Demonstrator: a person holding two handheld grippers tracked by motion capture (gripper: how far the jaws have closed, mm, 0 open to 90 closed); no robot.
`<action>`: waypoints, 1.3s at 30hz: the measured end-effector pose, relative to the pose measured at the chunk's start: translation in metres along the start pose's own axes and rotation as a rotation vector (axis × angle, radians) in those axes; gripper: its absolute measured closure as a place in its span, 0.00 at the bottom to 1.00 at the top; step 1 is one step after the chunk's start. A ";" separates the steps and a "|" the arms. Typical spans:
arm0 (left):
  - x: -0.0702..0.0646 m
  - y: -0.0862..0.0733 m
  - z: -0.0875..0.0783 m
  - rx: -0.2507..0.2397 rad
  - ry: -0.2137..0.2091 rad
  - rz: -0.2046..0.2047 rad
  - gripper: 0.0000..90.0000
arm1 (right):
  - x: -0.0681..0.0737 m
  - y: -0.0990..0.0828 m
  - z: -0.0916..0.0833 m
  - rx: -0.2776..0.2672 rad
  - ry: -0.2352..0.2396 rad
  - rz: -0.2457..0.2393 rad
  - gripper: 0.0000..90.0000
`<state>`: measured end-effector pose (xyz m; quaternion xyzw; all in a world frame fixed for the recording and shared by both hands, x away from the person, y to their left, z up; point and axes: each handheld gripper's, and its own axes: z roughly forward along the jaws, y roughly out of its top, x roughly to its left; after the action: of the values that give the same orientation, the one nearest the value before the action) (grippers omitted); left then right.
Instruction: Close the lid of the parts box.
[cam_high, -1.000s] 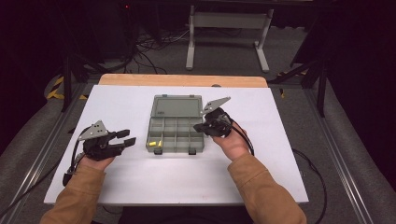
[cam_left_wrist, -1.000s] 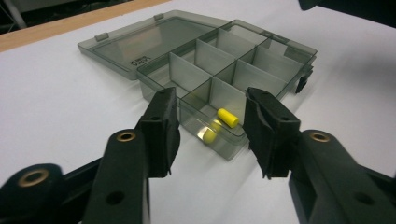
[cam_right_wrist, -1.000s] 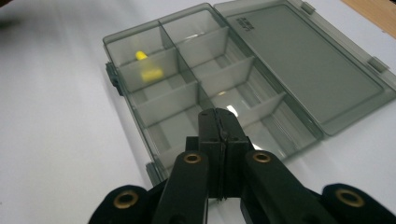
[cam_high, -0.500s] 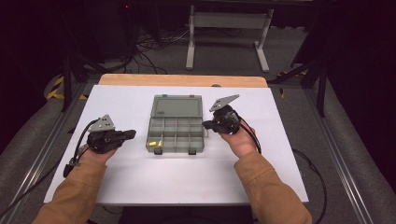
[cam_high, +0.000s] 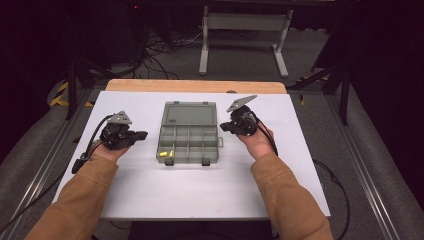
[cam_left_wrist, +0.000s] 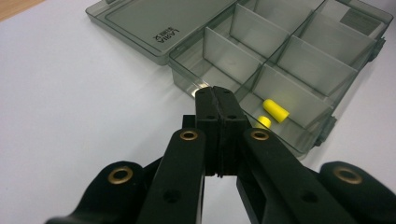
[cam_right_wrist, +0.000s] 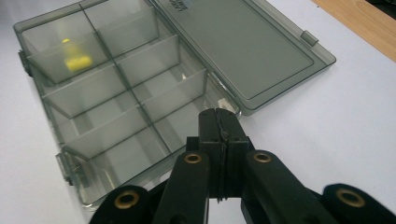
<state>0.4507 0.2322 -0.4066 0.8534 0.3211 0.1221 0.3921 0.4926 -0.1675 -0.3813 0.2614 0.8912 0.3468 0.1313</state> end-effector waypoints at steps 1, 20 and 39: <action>0.000 0.000 0.000 0.000 0.000 0.000 1.00 | 0.000 0.000 0.000 0.000 0.000 0.000 1.00; 0.029 0.028 0.030 0.079 0.056 -0.059 1.00 | -0.024 0.008 0.022 0.023 -0.045 0.010 1.00; 0.055 0.040 0.053 0.102 0.096 -0.149 1.00 | -0.048 0.007 0.044 0.054 -0.075 0.054 1.00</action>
<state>0.5350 0.2167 -0.4142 0.8392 0.4077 0.1169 0.3404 0.5534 -0.1655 -0.4059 0.3018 0.8871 0.3162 0.1482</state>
